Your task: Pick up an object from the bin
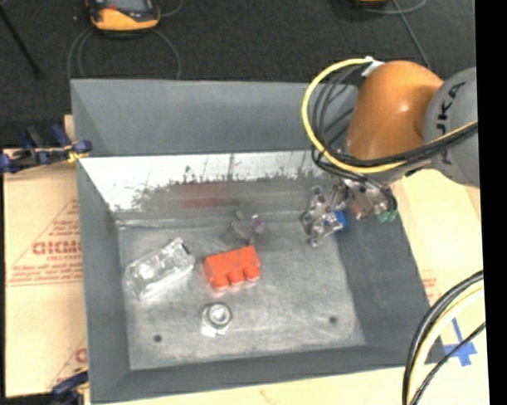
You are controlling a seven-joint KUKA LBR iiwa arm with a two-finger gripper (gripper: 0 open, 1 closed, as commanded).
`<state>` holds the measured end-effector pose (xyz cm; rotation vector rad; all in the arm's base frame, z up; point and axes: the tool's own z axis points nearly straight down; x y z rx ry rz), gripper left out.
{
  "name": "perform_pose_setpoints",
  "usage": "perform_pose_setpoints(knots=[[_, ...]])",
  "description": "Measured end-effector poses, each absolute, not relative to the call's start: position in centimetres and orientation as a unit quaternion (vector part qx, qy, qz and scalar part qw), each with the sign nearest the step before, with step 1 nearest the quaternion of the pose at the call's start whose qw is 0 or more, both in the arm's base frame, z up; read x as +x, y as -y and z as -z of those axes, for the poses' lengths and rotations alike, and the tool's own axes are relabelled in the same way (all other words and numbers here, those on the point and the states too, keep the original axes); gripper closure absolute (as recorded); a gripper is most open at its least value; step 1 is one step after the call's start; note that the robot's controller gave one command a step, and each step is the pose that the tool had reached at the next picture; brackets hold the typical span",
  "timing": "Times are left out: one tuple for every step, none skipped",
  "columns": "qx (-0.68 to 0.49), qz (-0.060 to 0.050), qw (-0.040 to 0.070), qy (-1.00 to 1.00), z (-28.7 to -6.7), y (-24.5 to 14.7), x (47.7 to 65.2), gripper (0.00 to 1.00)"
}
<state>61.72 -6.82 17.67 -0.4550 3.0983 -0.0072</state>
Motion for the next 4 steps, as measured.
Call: perform_pose_setpoints(knots=[[-0.146, 0.001, 0.002, -0.989, -17.4, 6.7, 61.6, 0.0], [-0.227, 0.0, 0.001, -0.974, -11.8, 0.3, 64.1, 0.0], [-0.242, 0.0, 0.004, -0.97, -7.6, 1.9, 57.9, 0.0], [-0.252, 0.0, 0.004, -0.968, -10.7, -4.0, 59.1, 0.0]])
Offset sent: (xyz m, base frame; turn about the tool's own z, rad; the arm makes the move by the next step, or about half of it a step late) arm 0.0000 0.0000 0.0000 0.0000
